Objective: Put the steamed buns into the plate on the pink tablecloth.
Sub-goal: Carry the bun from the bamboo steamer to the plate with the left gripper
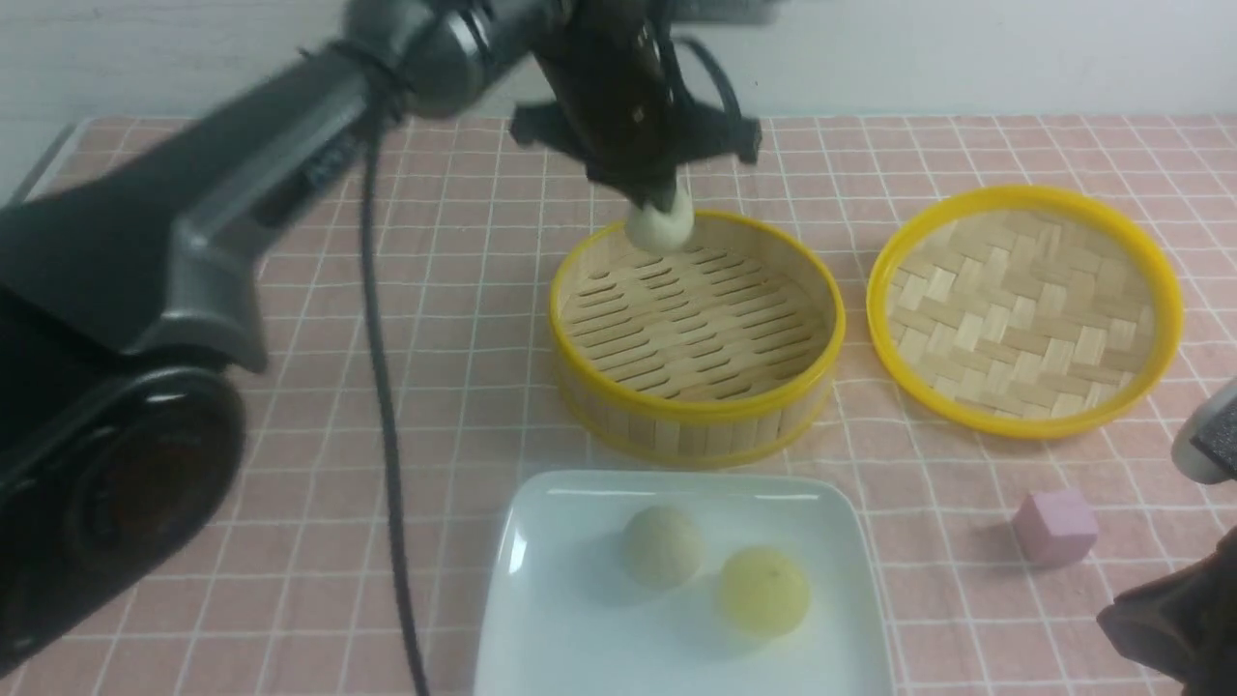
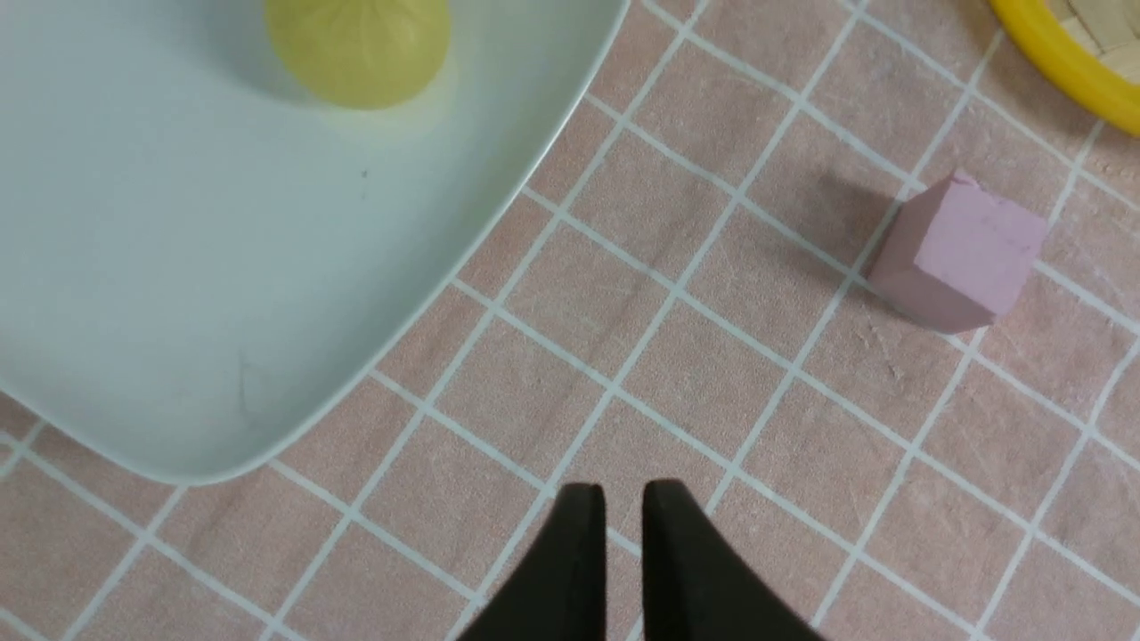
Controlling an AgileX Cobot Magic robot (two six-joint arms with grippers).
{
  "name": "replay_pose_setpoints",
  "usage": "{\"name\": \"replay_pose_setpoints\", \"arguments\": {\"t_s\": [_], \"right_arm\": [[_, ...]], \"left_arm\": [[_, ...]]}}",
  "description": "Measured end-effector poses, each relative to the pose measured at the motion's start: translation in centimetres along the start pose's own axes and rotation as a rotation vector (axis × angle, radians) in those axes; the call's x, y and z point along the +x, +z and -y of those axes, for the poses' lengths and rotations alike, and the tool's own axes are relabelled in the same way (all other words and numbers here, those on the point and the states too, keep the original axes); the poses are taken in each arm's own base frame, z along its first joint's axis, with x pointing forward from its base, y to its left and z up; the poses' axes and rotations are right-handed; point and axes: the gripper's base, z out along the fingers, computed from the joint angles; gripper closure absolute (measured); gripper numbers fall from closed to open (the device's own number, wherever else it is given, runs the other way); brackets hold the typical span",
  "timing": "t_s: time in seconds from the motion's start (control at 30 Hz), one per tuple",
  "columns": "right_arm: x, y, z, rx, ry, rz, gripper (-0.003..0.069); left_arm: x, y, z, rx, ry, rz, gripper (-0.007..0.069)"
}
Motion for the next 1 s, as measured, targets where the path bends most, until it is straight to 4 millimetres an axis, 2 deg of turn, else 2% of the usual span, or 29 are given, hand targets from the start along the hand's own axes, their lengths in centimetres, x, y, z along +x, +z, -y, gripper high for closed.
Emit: {"name": "replay_pose_setpoints", "arguments": {"t_s": [0.07, 0.1, 0.13, 0.17, 0.23, 0.3, 0.33, 0.37, 0.47, 0.57, 0.63, 0.7, 1.0], "right_arm": [[0.0, 0.0, 0.0, 0.0, 0.0, 0.003, 0.0564], [0.0, 0.0, 0.0, -0.002, 0.002, 0.004, 0.0563], [-0.1, 0.0, 0.0, -0.003, 0.001, 0.004, 0.0562], [0.0, 0.0, 0.0, -0.004, 0.003, 0.003, 0.0559], [0.0, 0.0, -0.1, -0.005, 0.004, 0.003, 0.0557], [0.0, 0.0, -0.1, -0.007, 0.006, 0.0, 0.0554], [0.0, 0.0, -0.1, -0.007, 0.006, -0.001, 0.0554], [0.0, 0.0, -0.1, -0.006, 0.006, -0.002, 0.0553], [0.0, 0.0, -0.1, -0.012, 0.011, -0.007, 0.0549], [0.1, 0.0, -0.2, -0.016, 0.014, -0.01, 0.0545], [0.1, 0.0, -0.2, -0.017, 0.015, -0.01, 0.0544], [0.1, 0.0, -0.2, -0.019, 0.017, -0.01, 0.054], [0.2, 0.0, -0.2, -0.017, 0.017, -0.027, 0.0533]], "left_arm": [[-0.2, -5.2, -0.4, -0.025, 0.04, 0.052, 0.0594], [-0.2, -6.8, -0.6, -0.031, 0.048, 0.073, 0.0594], [0.1, -7.6, -0.8, -0.038, 0.056, 0.074, 0.0594], [0.9, -9.3, -1.0, -0.043, 0.061, 0.069, 0.0594], [2.3, -10.1, -1.2, -0.034, 0.058, 0.035, 0.0594], [4.6, -9.0, -1.3, -0.016, 0.041, -0.066, 0.0594], [4.9, -9.0, -1.2, -0.007, 0.038, -0.074, 0.0594], [6.3, -8.1, -1.2, 0.006, 0.027, -0.138, 0.0594], [11.6, -3.6, -1.3, 0.049, -0.022, -0.369, 0.0594], [15.3, 0.0, -1.4, 0.082, -0.08, -0.414, 0.0594], [17.0, 1.6, -1.7, 0.081, -0.103, -0.399, 0.0594], [18.0, 2.5, -1.9, 0.079, -0.118, -0.379, 0.0593], [18.3, 3.4, -1.7, 0.111, -0.174, -0.299, 0.0583]]}}
